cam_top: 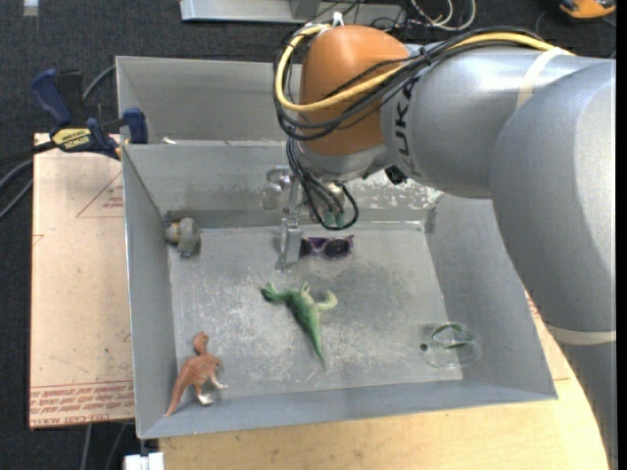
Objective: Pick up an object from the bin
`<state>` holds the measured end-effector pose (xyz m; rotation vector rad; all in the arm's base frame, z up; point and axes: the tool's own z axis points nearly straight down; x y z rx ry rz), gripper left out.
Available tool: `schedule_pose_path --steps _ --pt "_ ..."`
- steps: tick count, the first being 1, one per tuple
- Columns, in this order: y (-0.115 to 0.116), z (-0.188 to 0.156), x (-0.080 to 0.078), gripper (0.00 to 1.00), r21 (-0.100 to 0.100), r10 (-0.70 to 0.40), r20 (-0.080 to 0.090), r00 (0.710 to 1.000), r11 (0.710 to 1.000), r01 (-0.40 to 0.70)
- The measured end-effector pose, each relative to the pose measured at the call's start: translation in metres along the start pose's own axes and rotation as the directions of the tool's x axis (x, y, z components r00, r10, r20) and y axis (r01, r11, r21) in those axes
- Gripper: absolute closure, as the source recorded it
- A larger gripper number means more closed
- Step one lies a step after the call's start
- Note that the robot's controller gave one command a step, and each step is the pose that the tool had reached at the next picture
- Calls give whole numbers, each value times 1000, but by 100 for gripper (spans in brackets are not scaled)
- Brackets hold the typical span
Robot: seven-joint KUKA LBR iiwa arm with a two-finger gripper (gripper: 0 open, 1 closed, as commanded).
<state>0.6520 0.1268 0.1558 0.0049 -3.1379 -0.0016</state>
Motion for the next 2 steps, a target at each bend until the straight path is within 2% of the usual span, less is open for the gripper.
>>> schedule_pose_path --steps 1,2 --pt "-1 -5 -1 0 0 3 5 1000 1000 -3" --pt "-62 84 37 0 -6 -3 2 1000 1000 3"
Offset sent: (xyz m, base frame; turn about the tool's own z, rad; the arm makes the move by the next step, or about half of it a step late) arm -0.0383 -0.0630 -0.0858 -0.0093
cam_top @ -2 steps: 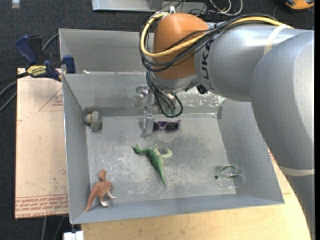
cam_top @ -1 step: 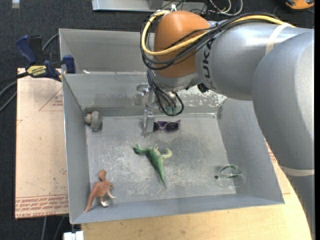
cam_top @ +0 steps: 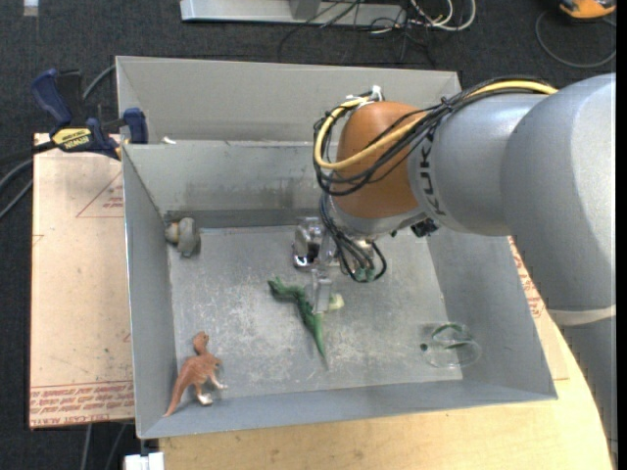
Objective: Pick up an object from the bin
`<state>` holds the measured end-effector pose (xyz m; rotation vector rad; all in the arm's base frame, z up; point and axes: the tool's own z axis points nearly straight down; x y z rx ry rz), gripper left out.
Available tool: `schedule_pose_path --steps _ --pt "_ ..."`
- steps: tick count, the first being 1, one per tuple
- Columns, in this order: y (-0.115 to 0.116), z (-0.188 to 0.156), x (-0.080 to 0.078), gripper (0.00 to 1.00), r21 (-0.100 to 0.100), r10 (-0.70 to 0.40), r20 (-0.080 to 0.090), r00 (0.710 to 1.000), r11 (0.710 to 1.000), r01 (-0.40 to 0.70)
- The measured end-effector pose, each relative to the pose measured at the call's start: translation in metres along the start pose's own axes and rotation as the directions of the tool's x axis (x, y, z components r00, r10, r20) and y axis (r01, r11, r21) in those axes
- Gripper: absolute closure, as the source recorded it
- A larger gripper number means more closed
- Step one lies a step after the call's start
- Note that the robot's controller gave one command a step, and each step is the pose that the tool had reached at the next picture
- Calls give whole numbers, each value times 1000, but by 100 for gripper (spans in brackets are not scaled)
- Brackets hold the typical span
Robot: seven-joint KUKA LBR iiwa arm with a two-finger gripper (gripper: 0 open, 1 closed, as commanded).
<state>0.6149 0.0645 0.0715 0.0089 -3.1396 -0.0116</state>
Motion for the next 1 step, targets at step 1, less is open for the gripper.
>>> schedule_pose_path --steps 1 --pt "12 -7 -12 100 3 -83 -2 997 997 83"
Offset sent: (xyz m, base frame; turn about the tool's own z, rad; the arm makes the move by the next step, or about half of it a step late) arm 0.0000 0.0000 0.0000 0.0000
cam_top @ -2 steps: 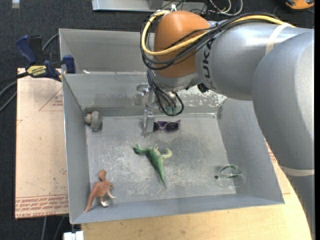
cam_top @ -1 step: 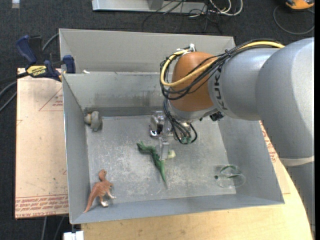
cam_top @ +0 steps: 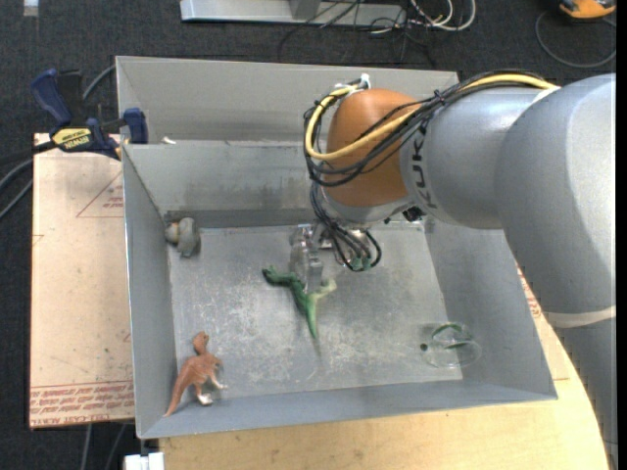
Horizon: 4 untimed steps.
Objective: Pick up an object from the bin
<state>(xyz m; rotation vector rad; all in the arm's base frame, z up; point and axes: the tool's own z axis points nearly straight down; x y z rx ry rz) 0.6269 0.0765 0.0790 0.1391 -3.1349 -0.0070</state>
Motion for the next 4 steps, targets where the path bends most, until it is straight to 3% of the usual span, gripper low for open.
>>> schedule_pose_path --steps 1,2,3,4 --pt "0 0 0 100 0 0 0 1000 1000 0" --pt "1 -69 1 100 -1 2 9 1000 1000 -2" --pt "-8 -150 -3 0 -1 31 4 1000 1000 -31" --pt "-9 -150 -3 0 -1 32 4 999 999 -32"
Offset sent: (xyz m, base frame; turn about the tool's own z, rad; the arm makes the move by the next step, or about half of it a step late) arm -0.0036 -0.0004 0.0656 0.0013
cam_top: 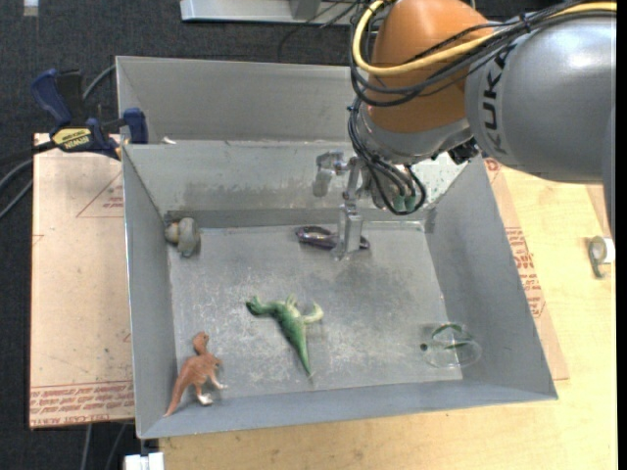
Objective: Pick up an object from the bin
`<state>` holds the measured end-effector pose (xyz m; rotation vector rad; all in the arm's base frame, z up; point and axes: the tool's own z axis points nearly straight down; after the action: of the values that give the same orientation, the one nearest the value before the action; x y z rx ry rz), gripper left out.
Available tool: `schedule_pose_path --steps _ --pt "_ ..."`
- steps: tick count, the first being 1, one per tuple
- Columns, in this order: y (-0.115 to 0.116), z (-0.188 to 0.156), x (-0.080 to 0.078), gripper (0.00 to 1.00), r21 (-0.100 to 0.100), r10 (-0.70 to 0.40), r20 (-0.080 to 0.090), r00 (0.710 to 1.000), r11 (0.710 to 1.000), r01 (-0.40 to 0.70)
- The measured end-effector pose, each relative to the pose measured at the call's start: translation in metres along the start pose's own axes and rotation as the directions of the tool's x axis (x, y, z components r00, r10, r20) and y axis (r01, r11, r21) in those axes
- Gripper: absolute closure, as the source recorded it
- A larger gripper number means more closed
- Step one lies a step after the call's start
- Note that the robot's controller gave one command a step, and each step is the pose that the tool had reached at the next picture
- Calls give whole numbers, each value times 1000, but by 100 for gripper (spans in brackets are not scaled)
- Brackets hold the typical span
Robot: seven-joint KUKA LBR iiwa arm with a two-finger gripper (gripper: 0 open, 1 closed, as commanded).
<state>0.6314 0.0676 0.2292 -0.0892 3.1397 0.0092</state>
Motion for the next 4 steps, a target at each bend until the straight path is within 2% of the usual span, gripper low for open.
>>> schedule_pose_path --steps 1,2,3,4 --pt "-49 74 18 0 1 76 -4 997 997 -76" --pt "-55 86 11 0 -1 143 2 990 990 -143" --pt "-78 121 -2 0 1 345 -3 939 939 -345" --pt "-63 151 -5 0 -2 224 3 975 975 -224"
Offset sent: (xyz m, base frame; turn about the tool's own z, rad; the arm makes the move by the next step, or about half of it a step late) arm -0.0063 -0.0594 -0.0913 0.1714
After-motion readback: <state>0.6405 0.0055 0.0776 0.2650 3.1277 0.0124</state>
